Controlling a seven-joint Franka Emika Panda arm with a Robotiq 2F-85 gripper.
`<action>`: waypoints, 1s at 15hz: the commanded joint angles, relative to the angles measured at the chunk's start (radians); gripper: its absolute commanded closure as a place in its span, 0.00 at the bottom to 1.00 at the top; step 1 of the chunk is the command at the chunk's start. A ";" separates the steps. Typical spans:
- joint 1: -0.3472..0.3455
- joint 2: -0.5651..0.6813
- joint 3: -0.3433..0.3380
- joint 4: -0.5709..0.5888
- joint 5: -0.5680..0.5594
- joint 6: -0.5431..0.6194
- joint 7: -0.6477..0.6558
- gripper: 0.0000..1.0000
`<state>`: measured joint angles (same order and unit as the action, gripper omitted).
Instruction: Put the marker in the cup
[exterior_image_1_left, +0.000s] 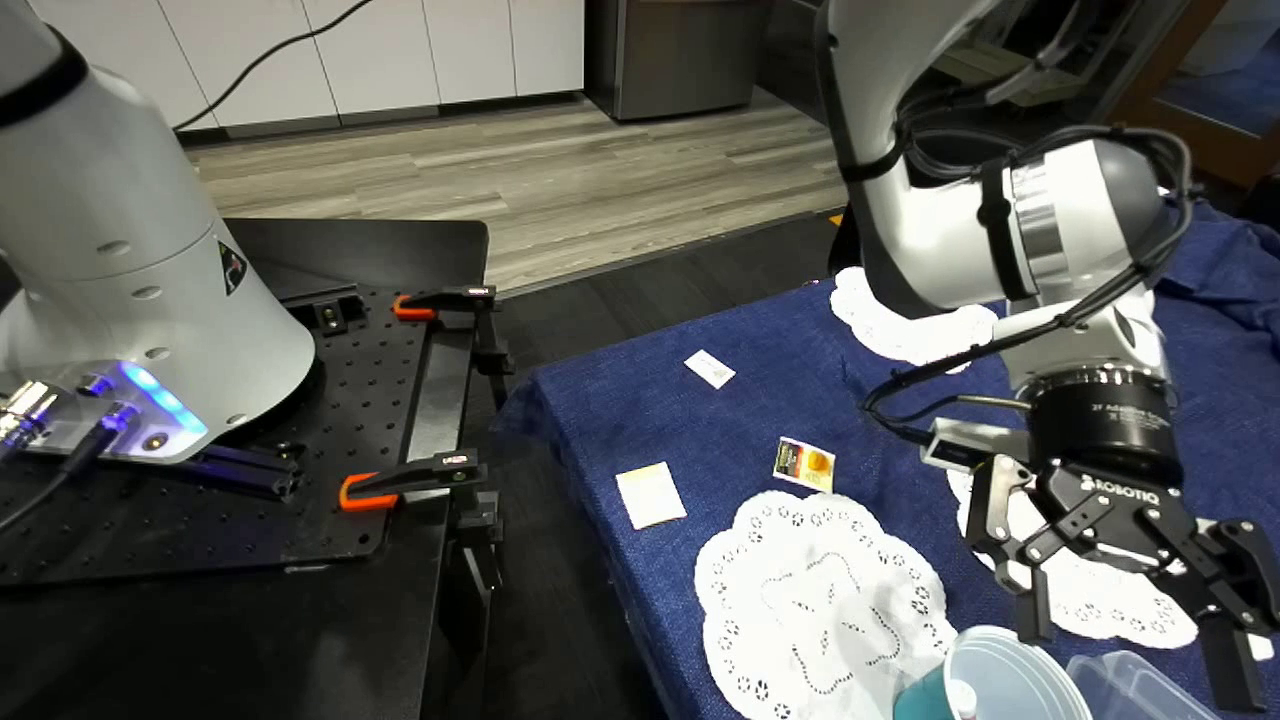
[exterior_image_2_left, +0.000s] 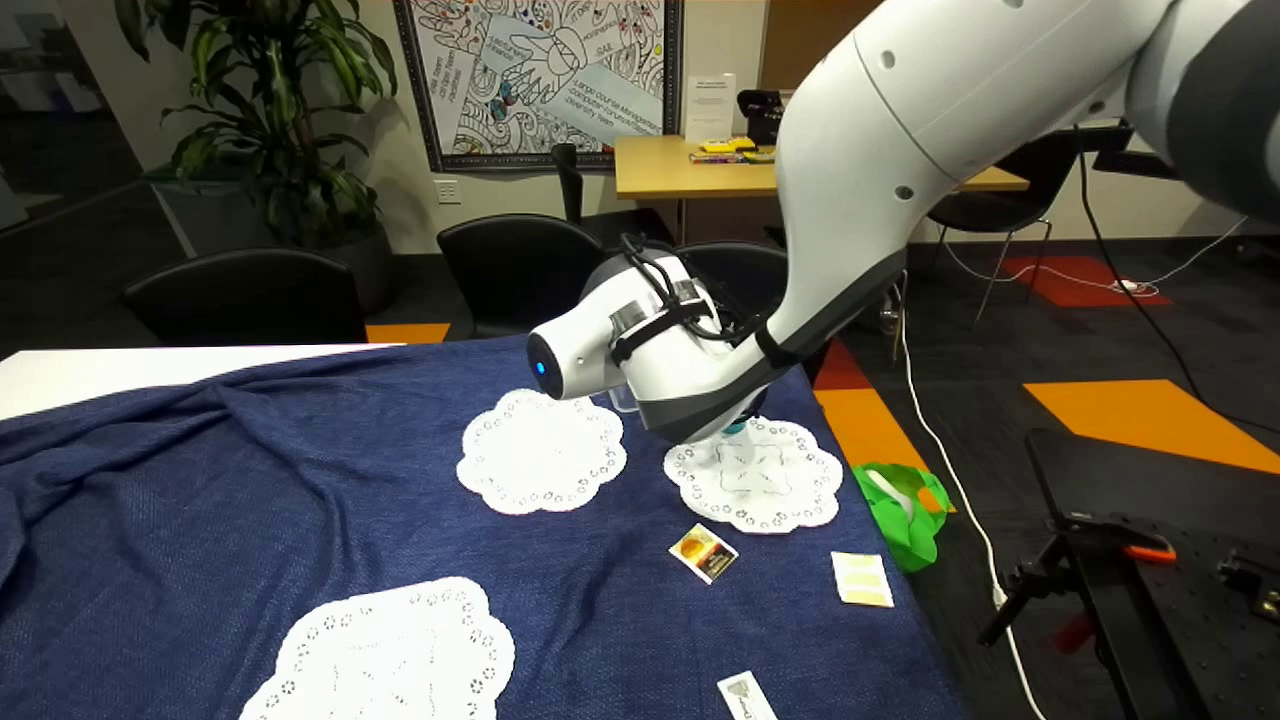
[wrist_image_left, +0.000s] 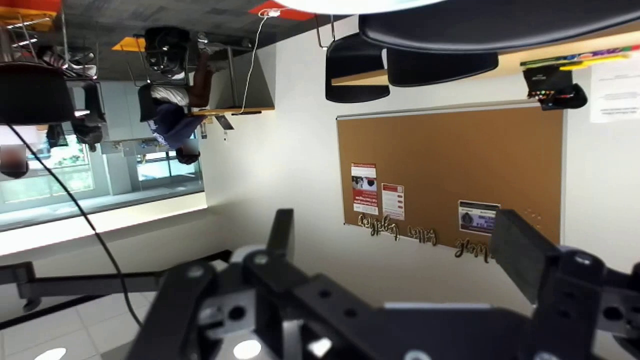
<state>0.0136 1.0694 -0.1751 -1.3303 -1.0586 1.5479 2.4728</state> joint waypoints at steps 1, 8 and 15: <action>0.022 -0.200 0.005 -0.213 0.010 -0.022 0.054 0.00; 0.031 -0.535 0.035 -0.515 -0.013 -0.045 0.049 0.00; 0.035 -0.784 0.103 -0.657 -0.010 -0.072 0.032 0.00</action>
<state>0.0456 0.4020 -0.1093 -1.9044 -1.0634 1.4893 2.4829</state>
